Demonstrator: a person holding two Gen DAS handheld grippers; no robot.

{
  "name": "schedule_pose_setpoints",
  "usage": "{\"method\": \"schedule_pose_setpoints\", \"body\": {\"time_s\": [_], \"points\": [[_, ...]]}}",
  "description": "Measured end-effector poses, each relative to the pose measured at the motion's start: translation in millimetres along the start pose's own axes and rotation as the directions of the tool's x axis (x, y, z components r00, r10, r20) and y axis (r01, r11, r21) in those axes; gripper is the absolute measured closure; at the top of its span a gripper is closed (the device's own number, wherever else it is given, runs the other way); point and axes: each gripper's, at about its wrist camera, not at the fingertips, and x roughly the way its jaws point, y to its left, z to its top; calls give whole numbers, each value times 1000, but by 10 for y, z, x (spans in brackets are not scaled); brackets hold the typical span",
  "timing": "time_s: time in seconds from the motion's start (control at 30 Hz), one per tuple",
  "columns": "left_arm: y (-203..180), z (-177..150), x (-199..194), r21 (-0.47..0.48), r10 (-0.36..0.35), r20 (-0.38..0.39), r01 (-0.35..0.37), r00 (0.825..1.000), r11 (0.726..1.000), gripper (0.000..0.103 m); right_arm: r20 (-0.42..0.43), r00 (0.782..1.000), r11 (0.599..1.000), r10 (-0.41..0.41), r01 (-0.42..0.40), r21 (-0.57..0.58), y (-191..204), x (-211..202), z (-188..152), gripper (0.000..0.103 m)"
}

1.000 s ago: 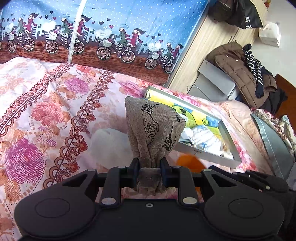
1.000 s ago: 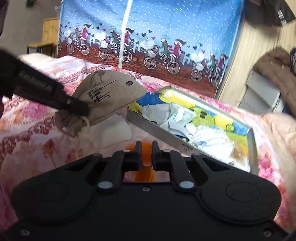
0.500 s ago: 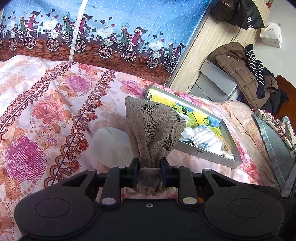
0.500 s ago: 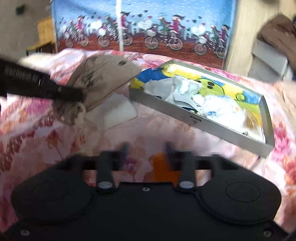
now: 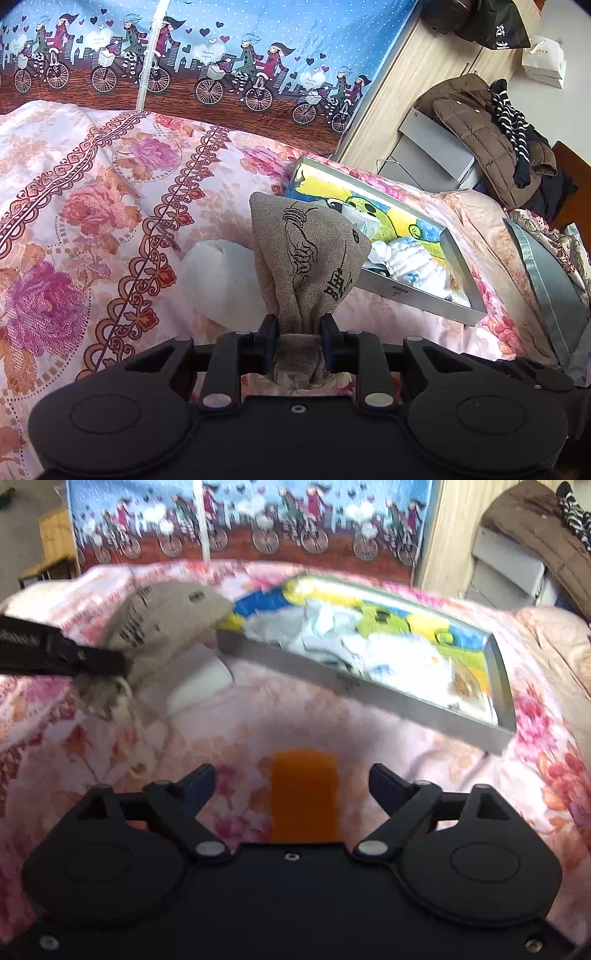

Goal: Organize soft objects
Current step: 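Grasp the orange cup rim with the right tool while the left tool holds the bag raised, then carry the bag and cup into the tray and open both tools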

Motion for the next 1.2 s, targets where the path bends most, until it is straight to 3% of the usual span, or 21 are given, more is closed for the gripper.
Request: {"method": "schedule_pose_setpoints", "body": {"time_s": [0.13,0.17,0.2,0.27,0.4,0.7,0.93,1.03,1.2], "points": [[6,3,5,-1,2,-4,-2,1000,1000,76,-92,996,1000,-1,4,29,-92,105,-121,16],[2,2,6,0,2,-5,-2,1000,1000,76,-113,994,999,4,0,34,-108,146,-166,21],[-2,0,7,1,3,-7,-3,1000,1000,76,-130,991,999,8,-3,38,-110,184,-206,32],[-9,-4,10,5,4,-9,-4,1000,1000,76,-164,986,999,16,-8,54,-124,267,-247,42],[-17,-10,16,7,2,-11,-2,1000,1000,76,-159,987,997,26,-13,81,-124,332,-283,72],[-48,-43,38,28,-1,-21,1,1000,1000,76,-101,995,998,26,-20,58,-20,298,-192,73],[-88,-39,2,32,-11,-2,11,1000,999,76,14,999,998,46,-46,47,-60,40,75,73],[-130,0,-25,54,-14,14,13,1000,998,76,59,997,998,45,-43,-34,-93,-37,237,73],[-248,266,37,64,-1,51,-2,999,998,76,136,989,998,53,-50,-26,-333,24,574,73]]}}
